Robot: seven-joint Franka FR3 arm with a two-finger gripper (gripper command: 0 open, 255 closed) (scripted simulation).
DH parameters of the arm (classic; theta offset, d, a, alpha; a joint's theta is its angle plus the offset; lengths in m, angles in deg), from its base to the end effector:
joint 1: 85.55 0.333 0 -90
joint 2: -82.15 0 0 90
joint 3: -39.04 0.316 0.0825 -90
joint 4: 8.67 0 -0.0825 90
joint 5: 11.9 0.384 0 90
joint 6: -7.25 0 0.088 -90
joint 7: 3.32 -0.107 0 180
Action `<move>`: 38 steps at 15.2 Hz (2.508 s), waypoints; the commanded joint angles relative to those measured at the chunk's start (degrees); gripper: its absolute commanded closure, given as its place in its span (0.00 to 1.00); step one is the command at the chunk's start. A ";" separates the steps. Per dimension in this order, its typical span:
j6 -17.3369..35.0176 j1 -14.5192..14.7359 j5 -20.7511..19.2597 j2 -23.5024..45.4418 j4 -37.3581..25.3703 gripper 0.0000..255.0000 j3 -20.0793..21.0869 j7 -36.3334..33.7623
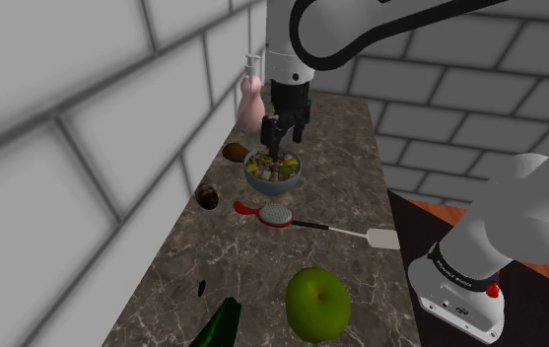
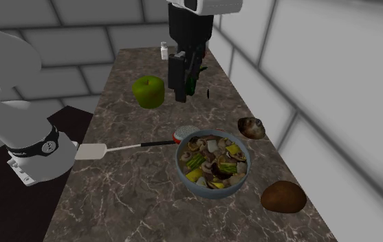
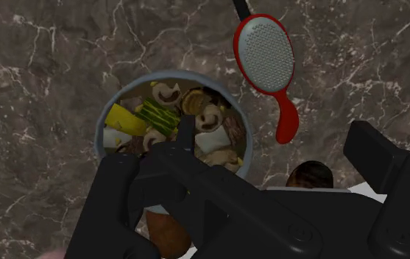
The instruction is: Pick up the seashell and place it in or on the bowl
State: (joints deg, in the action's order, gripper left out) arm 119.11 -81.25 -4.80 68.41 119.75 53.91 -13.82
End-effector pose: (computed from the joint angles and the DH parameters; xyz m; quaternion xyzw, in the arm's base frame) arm 0.4421 0.1670 0.4591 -0.9982 -0.0465 0.0334 0.0185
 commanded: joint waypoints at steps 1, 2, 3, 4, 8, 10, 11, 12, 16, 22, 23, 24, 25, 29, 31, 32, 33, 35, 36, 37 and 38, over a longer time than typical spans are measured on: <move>2.20 0.17 -0.78 4.25 -1.93 0.00 1.08 -1.77; 3.08 0.33 -1.30 6.45 -3.17 0.00 1.62 -2.78; 3.90 0.52 -1.90 8.67 -4.47 0.00 2.11 -3.81; 4.64 0.73 -2.56 10.91 -5.86 0.00 2.56 -4.86; 6.90 2.03 -5.67 20.04 -12.15 0.00 3.76 -9.06; 7.56 2.98 -7.37 24.67 -15.77 0.00 3.98 -11.07; 7.76 3.52 -8.22 27.00 -17.71 0.00 4.01 -12.03; 7.89 4.10 -9.05 29.33 -19.73 0.00 3.98 -12.95; 7.59 6.83 -12.08 38.77 -28.79 0.00 3.43 -16.13; 9.75 8.07 -13.34 43.17 -30.80 0.00 2.85 -17.24; 10.38 8.13 -13.46 43.51 -30.50 0.00 2.78 -17.31; 11.00 8.19 -13.58 43.86 -30.22 0.00 2.71 -17.39; 11.97 8.28 -13.77 44.43 -29.81 0.00 2.60 -17.51; 11.97 8.28 -13.77 44.43 -29.80 0.00 2.60 -17.51; 11.97 8.28 -13.77 44.43 -29.81 0.00 2.60 -17.51; 11.97 8.28 -13.77 44.43 -29.81 0.00 2.60 -17.51; 11.96 8.28 -13.77 44.43 -29.81 0.00 2.60 -17.51; 11.96 8.28 -13.77 44.43 -29.81 1.00 2.60 -17.51; 11.96 8.28 -13.77 44.43 -29.81 1.00 2.60 -17.51; 11.96 8.28 -13.77 44.43 -29.81 1.00 2.60 -17.51; 11.97 8.28 -13.77 44.44 -29.81 1.00 2.60 -17.50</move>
State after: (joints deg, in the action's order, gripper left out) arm 131.05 -72.96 -18.56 112.79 89.91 56.53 -31.32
